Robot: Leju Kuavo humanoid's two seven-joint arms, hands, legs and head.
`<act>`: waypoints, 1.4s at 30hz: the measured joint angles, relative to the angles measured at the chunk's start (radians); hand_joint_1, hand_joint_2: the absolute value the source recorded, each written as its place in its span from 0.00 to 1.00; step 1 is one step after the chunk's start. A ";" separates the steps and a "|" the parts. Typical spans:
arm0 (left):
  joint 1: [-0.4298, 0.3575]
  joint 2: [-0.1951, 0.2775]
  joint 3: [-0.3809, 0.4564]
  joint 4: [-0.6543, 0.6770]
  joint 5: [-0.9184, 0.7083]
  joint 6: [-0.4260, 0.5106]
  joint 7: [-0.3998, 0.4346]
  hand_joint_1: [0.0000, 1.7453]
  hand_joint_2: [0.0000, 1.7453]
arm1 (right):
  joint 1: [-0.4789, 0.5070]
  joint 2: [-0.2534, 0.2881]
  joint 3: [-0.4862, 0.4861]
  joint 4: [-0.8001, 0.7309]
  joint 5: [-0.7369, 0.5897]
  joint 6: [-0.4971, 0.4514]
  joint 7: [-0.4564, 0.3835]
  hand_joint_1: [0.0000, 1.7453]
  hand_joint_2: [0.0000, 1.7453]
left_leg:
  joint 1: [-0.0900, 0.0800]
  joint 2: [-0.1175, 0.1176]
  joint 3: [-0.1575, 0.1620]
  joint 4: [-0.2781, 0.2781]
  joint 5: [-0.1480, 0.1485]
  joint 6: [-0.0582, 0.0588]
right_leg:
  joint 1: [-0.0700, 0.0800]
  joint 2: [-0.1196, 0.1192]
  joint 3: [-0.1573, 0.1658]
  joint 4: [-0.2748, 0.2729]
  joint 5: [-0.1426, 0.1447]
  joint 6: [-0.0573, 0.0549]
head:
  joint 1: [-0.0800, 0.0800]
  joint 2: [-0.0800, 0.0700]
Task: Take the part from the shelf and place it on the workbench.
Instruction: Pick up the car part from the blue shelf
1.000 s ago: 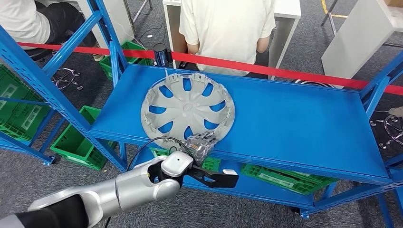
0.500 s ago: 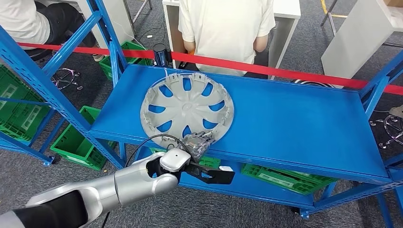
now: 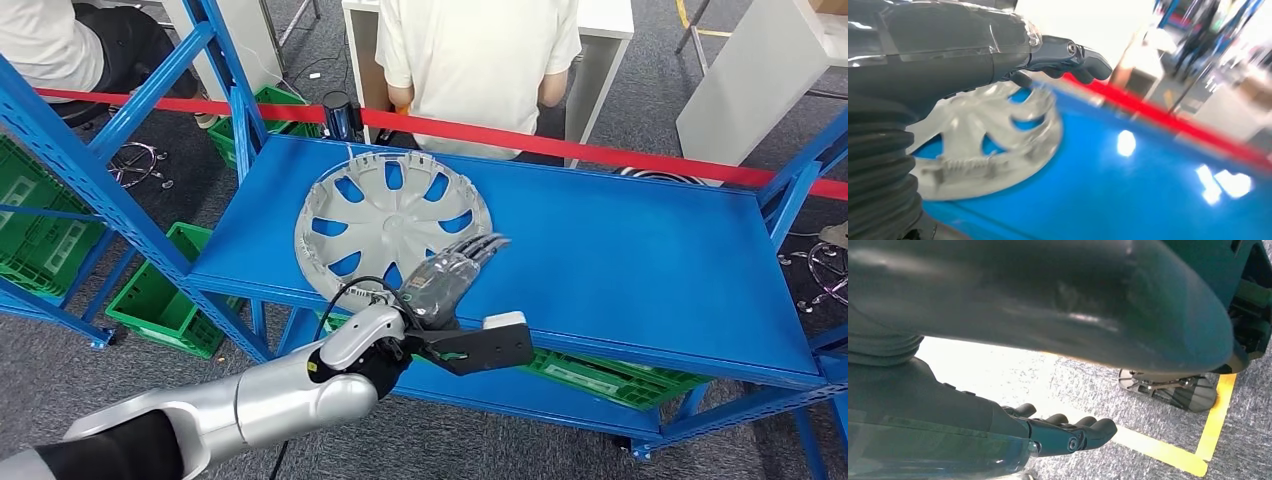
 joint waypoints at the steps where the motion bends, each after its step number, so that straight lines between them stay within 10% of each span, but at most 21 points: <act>1: 0.001 0.001 0.001 -0.017 -0.017 0.025 -0.003 0.00 1.00 | 0.001 0.000 0.000 0.000 0.000 -0.001 0.000 0.00 0.00 | 0.000 0.000 0.000 0.000 0.000 0.000 | 0.000 0.000 0.000 0.000 0.000 0.000 | 0.000 0.000; 7: 0.011 0.010 0.017 -0.080 -0.140 0.080 0.018 0.00 1.00 | 0.003 0.000 0.000 0.001 0.000 -0.002 0.001 0.00 0.00 | 0.000 0.003 0.000 0.000 0.000 0.000 | 0.000 0.000 0.000 0.000 0.000 0.000 | 0.000 0.000; 14: -0.006 0.041 0.022 -0.065 -0.253 -0.355 0.204 0.00 1.00 | -0.003 0.000 0.000 0.001 0.008 0.013 0.019 0.00 0.00 | 0.000 0.004 0.001 0.000 0.001 0.001 | 0.000 0.001 0.000 0.000 0.000 0.000 | 0.000 0.000; 21: -0.022 0.056 0.023 -0.039 -0.273 -0.427 0.206 0.00 1.00 | -0.014 0.000 0.001 0.001 0.011 0.016 0.023 0.00 0.00 | 0.000 0.003 0.001 0.000 0.001 0.001 | 0.000 0.001 0.001 0.000 0.000 0.000 | 0.000 0.000; 30: -0.049 0.079 0.044 -0.007 -0.323 -0.797 0.206 0.00 1.00 | -0.021 0.000 0.016 0.001 0.023 0.032 0.040 0.00 0.00 | 0.000 0.003 0.001 0.000 0.001 0.001 | 0.000 0.001 0.001 0.000 0.000 0.000 | 0.000 0.000; 42: -0.068 0.089 0.052 0.066 -0.269 -0.883 0.206 0.00 1.00 | -0.036 0.004 0.018 0.001 0.032 0.040 0.041 0.00 0.00 | 0.000 0.001 0.001 0.000 0.001 0.001 | 0.000 0.001 0.001 0.000 0.000 0.000 | 0.000 0.000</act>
